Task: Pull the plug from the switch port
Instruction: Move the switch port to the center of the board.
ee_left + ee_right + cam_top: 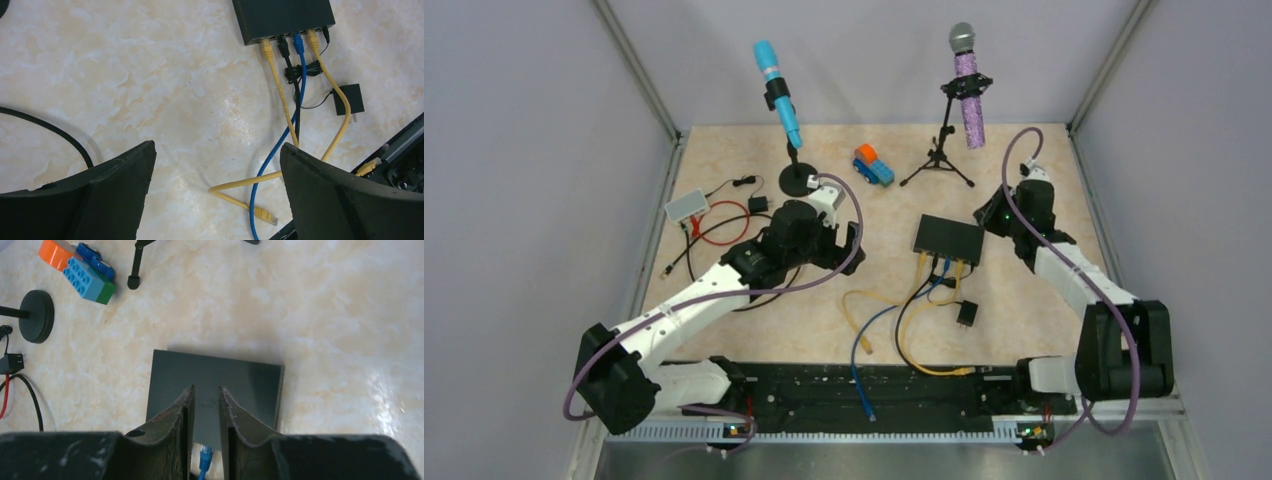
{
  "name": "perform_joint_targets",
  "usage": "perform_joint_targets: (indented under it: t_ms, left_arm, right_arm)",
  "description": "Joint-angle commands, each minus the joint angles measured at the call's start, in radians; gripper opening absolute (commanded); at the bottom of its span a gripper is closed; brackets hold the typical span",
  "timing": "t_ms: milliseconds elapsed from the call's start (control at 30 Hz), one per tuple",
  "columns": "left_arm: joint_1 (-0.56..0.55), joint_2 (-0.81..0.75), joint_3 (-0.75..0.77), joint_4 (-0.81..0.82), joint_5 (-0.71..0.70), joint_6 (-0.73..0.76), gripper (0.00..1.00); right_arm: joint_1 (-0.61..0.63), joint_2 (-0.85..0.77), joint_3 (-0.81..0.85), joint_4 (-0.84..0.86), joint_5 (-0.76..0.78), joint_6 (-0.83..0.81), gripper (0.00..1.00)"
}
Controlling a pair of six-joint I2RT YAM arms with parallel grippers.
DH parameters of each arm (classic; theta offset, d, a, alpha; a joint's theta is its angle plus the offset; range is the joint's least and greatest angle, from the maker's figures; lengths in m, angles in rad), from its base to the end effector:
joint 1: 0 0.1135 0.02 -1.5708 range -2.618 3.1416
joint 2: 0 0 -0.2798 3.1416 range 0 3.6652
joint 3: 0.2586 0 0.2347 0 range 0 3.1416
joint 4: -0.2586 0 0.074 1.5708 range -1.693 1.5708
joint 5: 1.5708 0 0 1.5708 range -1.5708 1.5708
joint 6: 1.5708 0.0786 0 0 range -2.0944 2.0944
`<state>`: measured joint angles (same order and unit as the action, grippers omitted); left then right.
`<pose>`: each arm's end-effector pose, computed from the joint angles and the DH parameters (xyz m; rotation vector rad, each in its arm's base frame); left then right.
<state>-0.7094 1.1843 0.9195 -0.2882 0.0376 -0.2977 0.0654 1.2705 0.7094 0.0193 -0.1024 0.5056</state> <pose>0.2098 -0.1840 0.2911 0.4701 2.1388 -0.6256 0.2905 0.0271 0.2324 0.4069 2.1028 0.4461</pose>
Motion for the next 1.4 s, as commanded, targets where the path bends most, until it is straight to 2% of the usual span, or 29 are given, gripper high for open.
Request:
perform_joint_targets:
  t_ms: [0, 200, 367, 633, 867, 1367]
  left_arm:
    - [-0.002, -0.026, -0.007, 0.05, -0.071, -0.004, 0.99]
    - [-0.002, -0.037, -0.007, 0.035, -0.076, -0.005, 0.99]
    - [-0.004, -0.055, -0.014, 0.016, -0.103, -0.005, 0.99]
    - [-0.003, -0.073, -0.021, -0.001, -0.134, -0.003, 0.99]
    - [-0.002, -0.074, -0.024, -0.003, -0.145, -0.006, 0.99]
    - [-0.002, -0.032, -0.011, 0.008, -0.111, -0.01, 0.99]
  right_arm:
    - [0.02, 0.156, 0.118, 0.025, -0.062, -0.069, 0.25]
    - [0.022, 0.312, 0.156, 0.156, -0.051, 0.021, 0.24]
    - [0.023, 0.424, 0.22, 0.201, -0.083, 0.099, 0.24]
    - [0.021, 0.558, 0.328, 0.114, -0.157, 0.046, 0.27]
    - [0.024, 0.564, 0.232, 0.207, -0.367, 0.068, 0.34]
    - [0.08, 0.524, 0.056, 0.25, -0.491, 0.012, 0.37]
